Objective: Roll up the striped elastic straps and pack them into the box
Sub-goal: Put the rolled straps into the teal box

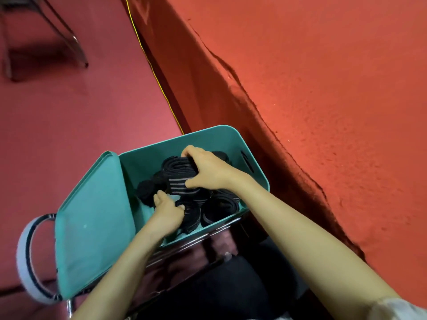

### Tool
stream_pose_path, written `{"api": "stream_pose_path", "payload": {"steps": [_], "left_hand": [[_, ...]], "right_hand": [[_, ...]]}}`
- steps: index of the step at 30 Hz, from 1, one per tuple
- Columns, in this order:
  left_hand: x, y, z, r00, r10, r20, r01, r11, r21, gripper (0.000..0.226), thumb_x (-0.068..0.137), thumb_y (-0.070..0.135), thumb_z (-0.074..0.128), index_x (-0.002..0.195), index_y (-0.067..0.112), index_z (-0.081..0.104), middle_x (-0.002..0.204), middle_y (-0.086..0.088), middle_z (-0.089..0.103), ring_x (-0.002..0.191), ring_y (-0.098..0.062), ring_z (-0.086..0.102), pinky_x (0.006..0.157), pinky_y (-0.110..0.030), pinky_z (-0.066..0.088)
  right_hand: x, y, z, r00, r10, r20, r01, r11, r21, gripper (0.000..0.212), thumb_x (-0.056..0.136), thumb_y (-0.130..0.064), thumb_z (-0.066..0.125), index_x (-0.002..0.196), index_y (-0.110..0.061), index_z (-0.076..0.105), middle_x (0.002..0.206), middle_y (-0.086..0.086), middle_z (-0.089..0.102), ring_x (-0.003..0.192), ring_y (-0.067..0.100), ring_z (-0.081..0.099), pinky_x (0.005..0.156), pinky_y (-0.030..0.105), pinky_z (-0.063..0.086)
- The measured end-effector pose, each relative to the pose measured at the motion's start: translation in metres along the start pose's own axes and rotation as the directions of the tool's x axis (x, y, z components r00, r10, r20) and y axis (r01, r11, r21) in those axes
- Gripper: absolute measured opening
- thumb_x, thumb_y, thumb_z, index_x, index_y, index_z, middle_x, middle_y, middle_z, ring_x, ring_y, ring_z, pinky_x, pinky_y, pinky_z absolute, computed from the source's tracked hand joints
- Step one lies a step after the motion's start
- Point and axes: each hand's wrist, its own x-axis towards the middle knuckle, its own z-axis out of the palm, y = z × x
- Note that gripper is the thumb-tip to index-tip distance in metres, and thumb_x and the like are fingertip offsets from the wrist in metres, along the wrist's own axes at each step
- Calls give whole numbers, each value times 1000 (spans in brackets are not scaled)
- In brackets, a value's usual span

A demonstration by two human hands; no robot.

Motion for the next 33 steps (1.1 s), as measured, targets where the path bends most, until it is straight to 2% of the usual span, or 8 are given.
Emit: {"api": "stream_pose_path", "payload": {"steps": [2, 6, 10, 15, 18, 20, 23, 33], "left_hand": [[6, -5, 3, 996, -87, 35, 83, 991, 103, 77, 97, 15, 47, 145, -6, -10, 155, -22, -14, 145, -31, -4, 116, -34, 5], [15, -17, 3, 984, -158, 79, 115, 911, 395, 59, 95, 12, 41, 141, -12, 13, 151, -27, 13, 140, -37, 16, 114, -37, 20], [15, -17, 13, 979, -127, 157, 27, 854, 519, 50, 94, 11, 35, 138, -10, 25, 147, -29, 21, 136, -39, 26, 110, -39, 28], [28, -19, 13, 975, -128, 183, 11, 844, 535, 50, 93, 10, 34, 141, 2, 26, 145, -23, 30, 131, -38, 35, 108, -39, 32], [28, -20, 14, 965, -164, 206, 41, 868, 495, 62, 92, 10, 35, 148, 4, 9, 144, -26, 32, 130, -37, 36, 106, -40, 34], [26, -21, 16, 965, -144, 221, 28, 889, 457, 63, 93, 11, 36, 148, 3, 6, 138, -27, 39, 125, -37, 42, 98, -38, 36], [24, -20, 16, 961, -134, 241, 21, 906, 422, 61, 95, 14, 38, 146, 1, 8, 135, -24, 44, 121, -35, 46, 93, -35, 37], [18, -11, 16, 953, -137, 270, 8, 903, 430, 56, 99, 22, 37, 143, -7, 17, 144, -21, 38, 129, -31, 41, 98, -30, 35]], "right_hand": [[10, 4, 6, 999, -5, 47, 6, 999, -33, 47, 71, -16, 73, 108, -15, 44, 108, 4, 50, 96, 23, 50, 83, 41, 46], [26, 10, 14, 996, 20, 87, -11, 995, -103, 48, 73, -21, 73, 108, -16, 41, 106, 3, 48, 93, 27, 52, 80, 40, 46], [36, 14, 18, 999, 43, 23, -38, 982, -187, 54, 73, -26, 74, 114, -16, 39, 110, 3, 46, 88, 29, 53, 79, 44, 48], [40, 15, 20, 986, -70, 153, 83, 993, -82, 51, 69, -21, 75, 110, -18, 44, 107, 1, 50, 92, 23, 53, 80, 41, 48], [44, 8, 28, 976, -122, 181, 130, 991, -36, 50, 69, -14, 75, 110, -16, 47, 106, 2, 55, 93, 20, 54, 83, 38, 47], [49, 4, 34, 966, -143, 215, 154, 988, -32, 49, 69, -10, 74, 111, -15, 48, 106, 2, 57, 93, 20, 55, 83, 39, 48], [56, 2, 42, 942, -159, 296, 180, 983, -46, 52, 70, -7, 73, 116, -14, 49, 109, 2, 58, 94, 20, 55, 85, 39, 48], [68, 1, 63, 895, -177, 409, 218, 974, -55, 58, 71, -2, 71, 122, -15, 47, 116, 3, 55, 98, 23, 55, 86, 42, 49]]}}
